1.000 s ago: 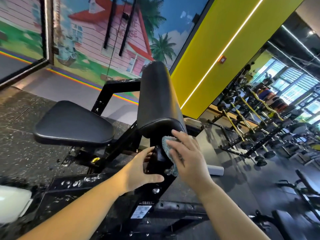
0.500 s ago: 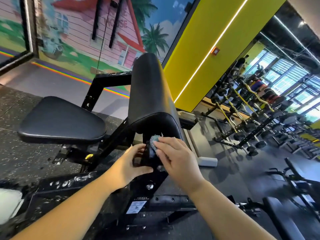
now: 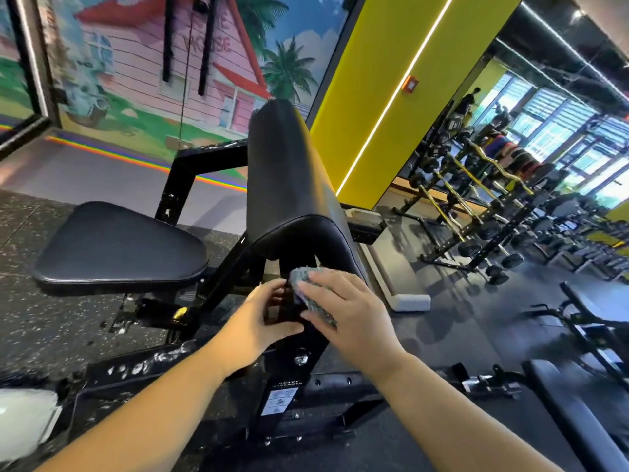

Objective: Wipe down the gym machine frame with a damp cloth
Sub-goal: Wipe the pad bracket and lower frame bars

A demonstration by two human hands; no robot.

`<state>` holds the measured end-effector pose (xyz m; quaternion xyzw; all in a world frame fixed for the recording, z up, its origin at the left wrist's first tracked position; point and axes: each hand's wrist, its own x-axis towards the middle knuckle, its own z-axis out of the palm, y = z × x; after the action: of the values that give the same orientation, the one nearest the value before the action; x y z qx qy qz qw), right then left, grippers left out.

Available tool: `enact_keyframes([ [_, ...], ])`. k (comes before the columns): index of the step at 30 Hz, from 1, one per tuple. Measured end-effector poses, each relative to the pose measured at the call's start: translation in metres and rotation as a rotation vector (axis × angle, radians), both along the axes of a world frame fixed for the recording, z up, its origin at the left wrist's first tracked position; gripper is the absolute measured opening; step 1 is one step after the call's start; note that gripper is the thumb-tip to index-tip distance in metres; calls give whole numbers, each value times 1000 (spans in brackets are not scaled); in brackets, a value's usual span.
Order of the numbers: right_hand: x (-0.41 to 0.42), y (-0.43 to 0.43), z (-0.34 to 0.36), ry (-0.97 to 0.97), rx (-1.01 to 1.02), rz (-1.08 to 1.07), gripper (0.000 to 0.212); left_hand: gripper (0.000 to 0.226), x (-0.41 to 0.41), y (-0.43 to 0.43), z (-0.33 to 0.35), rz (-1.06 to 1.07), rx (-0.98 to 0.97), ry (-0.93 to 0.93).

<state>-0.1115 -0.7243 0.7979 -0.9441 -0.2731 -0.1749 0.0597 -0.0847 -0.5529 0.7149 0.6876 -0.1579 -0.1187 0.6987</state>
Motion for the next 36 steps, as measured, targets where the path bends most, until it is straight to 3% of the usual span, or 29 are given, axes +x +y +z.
enact_keyframes([
  [3, -25, -34, 13, 70, 245, -41, 28, 64, 1, -1, 1, 10, 67, 5],
  [6, -36, -30, 59, 463, 590, -147, 22, 64, 3, 1, 4, 24, 127, -8],
  [9, -14, -16, 77, 654, 604, -198, 14, 62, 2, 2, 5, 9, 138, 9],
  [13, 29, 6, 47, 367, 221, -268, 14, 64, -5, -3, 12, 37, 111, 67],
  [15, 36, 18, 27, 239, -4, -316, 32, 64, -7, -2, 14, 48, 123, 102],
  [18, 31, 40, 14, 105, -145, -176, 67, 49, -8, 10, 18, -36, 122, 172],
  [22, 43, 53, 2, 222, -417, 7, 50, 48, -7, 18, 25, 28, -171, 431],
  [24, 39, 43, 6, 124, -394, 81, 42, 41, -4, 13, 33, 78, -214, 464],
  [27, 21, -6, -3, -57, -32, 113, 27, 38, -3, -3, 44, 146, -166, 438],
  [31, 5, -28, -18, -29, 204, -31, 29, 32, -4, -10, 45, 201, -129, 428],
  [33, 13, -9, -17, -92, 122, -96, 23, 32, -3, -7, 45, 205, -174, 468],
  [36, 29, 25, -4, -56, -112, -92, 32, 31, -3, -4, 49, 230, -240, 526],
])
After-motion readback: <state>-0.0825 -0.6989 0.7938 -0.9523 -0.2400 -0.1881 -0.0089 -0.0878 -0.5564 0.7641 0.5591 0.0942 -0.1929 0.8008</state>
